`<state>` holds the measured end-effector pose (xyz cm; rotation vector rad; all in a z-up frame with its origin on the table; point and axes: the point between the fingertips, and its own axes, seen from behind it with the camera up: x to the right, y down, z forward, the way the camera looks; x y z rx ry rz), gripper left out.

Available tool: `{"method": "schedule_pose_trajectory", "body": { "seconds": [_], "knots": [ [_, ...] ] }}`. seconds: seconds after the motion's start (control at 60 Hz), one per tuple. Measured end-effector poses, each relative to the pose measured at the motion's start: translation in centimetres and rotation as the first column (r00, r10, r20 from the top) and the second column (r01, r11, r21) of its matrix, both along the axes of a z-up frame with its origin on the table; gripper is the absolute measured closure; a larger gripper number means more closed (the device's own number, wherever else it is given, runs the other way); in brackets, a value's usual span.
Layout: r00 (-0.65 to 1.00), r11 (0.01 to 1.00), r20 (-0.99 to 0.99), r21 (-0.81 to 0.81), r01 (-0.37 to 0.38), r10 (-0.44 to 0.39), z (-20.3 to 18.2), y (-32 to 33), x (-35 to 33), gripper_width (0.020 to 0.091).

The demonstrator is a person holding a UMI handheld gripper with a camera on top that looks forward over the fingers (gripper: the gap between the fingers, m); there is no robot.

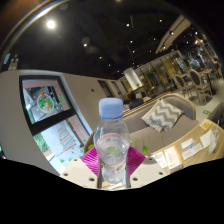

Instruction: Pour water

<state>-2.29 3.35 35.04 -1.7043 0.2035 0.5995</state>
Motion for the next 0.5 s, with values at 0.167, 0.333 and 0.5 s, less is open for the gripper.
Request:
{"method": "schedule_pose_trajectory", "body": {
  "seconds": [0.167,0.333,0.5],
  "knots": [
    [0.917,0.988,0.375,-0.005,0.151,-0.138,-7.1,1.5,8.1,0.0789],
    [0.88,0.981,0.467,-0.112,0.158,-0.088,-16.7,1.1,9.9,0.0788],
    [0.879,0.97,0.476,-0.193,0.145,-0.037,-23.6,0.7,10.1,0.0789]
  ]
}}
